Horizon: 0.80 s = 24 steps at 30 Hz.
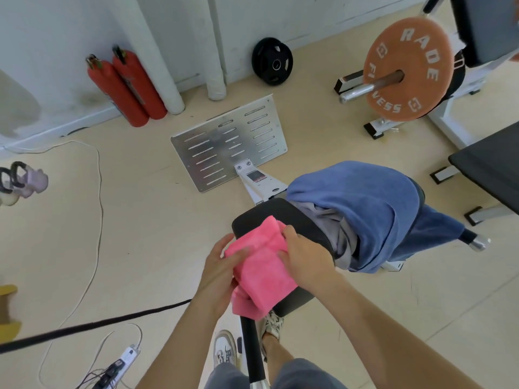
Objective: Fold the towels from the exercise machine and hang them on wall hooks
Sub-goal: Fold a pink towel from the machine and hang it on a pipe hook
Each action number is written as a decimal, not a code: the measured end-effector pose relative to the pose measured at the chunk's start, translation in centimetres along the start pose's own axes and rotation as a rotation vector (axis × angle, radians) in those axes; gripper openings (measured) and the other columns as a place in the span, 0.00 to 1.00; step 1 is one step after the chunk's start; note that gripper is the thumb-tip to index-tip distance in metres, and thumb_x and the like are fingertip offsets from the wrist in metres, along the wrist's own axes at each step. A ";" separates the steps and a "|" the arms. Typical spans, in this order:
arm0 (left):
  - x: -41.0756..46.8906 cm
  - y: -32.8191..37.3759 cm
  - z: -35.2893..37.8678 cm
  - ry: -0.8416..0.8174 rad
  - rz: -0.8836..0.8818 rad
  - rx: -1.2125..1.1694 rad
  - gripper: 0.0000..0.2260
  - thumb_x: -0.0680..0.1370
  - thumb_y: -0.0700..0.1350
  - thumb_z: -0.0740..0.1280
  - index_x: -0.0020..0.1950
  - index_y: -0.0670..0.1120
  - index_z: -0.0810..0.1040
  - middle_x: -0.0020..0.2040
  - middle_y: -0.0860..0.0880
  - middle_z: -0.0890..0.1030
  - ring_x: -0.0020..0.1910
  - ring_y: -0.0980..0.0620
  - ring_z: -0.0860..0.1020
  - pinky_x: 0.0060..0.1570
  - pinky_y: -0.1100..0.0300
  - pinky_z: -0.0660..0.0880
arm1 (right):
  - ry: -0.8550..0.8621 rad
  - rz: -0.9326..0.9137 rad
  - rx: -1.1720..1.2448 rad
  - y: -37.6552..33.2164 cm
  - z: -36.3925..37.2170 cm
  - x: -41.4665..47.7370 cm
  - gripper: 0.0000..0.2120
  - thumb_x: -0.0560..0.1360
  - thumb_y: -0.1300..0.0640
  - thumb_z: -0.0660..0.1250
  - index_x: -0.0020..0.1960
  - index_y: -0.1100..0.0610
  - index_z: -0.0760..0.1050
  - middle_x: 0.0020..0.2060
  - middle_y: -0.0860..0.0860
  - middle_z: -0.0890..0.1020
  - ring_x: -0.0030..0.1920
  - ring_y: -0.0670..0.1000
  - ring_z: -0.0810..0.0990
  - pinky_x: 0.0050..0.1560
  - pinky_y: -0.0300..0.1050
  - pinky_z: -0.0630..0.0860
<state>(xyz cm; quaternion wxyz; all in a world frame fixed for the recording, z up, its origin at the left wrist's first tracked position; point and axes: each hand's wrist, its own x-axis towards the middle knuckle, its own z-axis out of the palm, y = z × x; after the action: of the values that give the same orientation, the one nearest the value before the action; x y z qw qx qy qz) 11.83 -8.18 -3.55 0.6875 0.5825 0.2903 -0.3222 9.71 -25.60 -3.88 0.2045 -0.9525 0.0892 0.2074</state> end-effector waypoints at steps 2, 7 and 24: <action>1.9 1.1 0.4 0.107 0.029 0.272 0.34 0.64 0.47 0.79 0.67 0.52 0.70 0.60 0.46 0.77 0.54 0.46 0.78 0.49 0.52 0.78 | 0.009 0.014 -0.022 -0.3 0.2 0.2 0.17 0.81 0.52 0.56 0.67 0.55 0.61 0.54 0.52 0.79 0.51 0.58 0.81 0.40 0.46 0.66; 5.2 2.9 3.1 0.001 0.121 0.903 0.24 0.69 0.50 0.76 0.62 0.44 0.77 0.57 0.48 0.78 0.56 0.48 0.76 0.56 0.56 0.73 | -0.029 0.071 0.052 0.5 0.1 0.7 0.18 0.80 0.45 0.57 0.63 0.57 0.65 0.52 0.54 0.80 0.52 0.57 0.80 0.41 0.46 0.67; 5.5 2.9 2.6 -0.103 0.045 1.067 0.18 0.73 0.46 0.72 0.61 0.44 0.76 0.57 0.46 0.79 0.54 0.47 0.77 0.51 0.58 0.72 | -0.084 0.249 0.427 2.9 -0.9 -1.4 0.21 0.66 0.54 0.75 0.52 0.53 0.67 0.49 0.51 0.69 0.41 0.49 0.72 0.35 0.38 0.68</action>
<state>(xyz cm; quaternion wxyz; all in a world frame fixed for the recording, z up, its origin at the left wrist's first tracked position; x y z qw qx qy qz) 17.55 -11.03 -5.63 0.3160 0.8406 0.0396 -0.4382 8.05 -28.53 -3.55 0.3774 -0.8600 0.2388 0.2470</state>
